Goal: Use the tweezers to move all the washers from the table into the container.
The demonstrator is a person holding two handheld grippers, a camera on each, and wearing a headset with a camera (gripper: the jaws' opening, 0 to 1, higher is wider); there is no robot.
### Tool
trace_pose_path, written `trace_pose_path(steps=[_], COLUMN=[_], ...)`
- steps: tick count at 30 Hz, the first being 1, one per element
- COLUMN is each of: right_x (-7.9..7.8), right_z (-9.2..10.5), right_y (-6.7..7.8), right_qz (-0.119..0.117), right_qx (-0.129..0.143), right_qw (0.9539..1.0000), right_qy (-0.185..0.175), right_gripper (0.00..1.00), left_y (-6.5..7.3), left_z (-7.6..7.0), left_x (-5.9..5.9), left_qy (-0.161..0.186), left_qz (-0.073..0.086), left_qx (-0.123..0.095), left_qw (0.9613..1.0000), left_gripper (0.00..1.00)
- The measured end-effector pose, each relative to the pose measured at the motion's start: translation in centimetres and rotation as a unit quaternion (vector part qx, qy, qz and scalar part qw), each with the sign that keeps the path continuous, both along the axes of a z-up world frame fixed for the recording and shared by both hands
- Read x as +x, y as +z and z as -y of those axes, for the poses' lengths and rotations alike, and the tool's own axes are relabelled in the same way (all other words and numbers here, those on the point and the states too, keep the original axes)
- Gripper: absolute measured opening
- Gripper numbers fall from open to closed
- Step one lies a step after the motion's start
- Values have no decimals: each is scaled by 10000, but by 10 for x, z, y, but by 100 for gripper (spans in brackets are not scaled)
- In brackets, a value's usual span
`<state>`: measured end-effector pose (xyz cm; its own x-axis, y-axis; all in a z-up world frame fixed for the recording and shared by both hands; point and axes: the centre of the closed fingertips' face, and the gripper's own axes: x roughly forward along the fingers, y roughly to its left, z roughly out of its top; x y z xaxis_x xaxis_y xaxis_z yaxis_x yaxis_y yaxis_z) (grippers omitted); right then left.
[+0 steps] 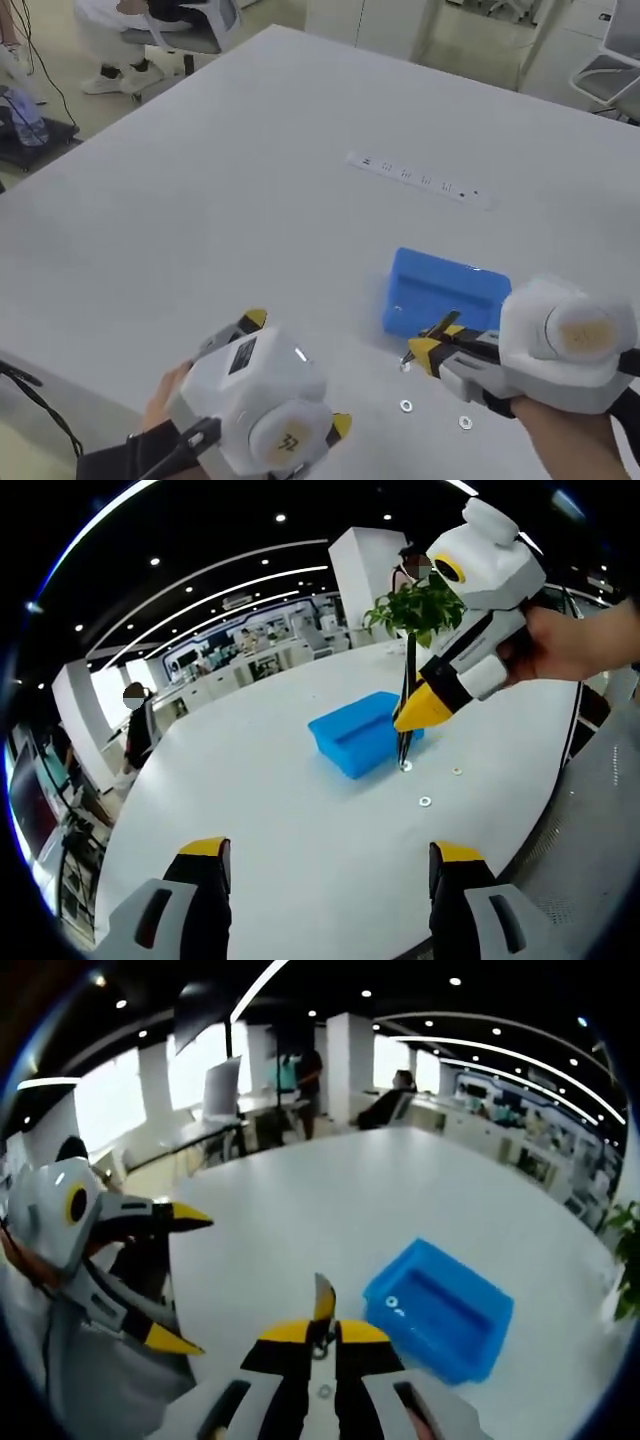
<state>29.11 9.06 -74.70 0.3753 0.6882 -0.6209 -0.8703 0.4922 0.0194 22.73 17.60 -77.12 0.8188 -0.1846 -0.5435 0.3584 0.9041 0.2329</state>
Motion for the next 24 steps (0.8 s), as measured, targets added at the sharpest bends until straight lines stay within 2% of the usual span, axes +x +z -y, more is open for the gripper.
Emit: trace_pose_path(steps=[5, 10, 18, 24], right_x=[13, 23, 62, 91], right_z=[0, 2, 14, 27], right_y=[12, 17, 23, 14], right_qz=[85, 164, 383, 272], right_qx=[104, 136, 107, 148], right_qw=[9998, 9995, 9979, 9956], right_qy=[-122, -214, -515, -879], right_gripper=[4, 4, 4, 4], left_y=[-1, -1, -1, -3], left_z=[0, -1, -1, -1], left_x=[0, 0, 0, 0], left_qy=[-1, 13, 1, -6], left_qz=[-3, -1, -27, -58], left_qx=[23, 31, 38, 69], left_qw=[10000, 10000, 10000, 10000], left_gripper=[83, 83, 83, 82])
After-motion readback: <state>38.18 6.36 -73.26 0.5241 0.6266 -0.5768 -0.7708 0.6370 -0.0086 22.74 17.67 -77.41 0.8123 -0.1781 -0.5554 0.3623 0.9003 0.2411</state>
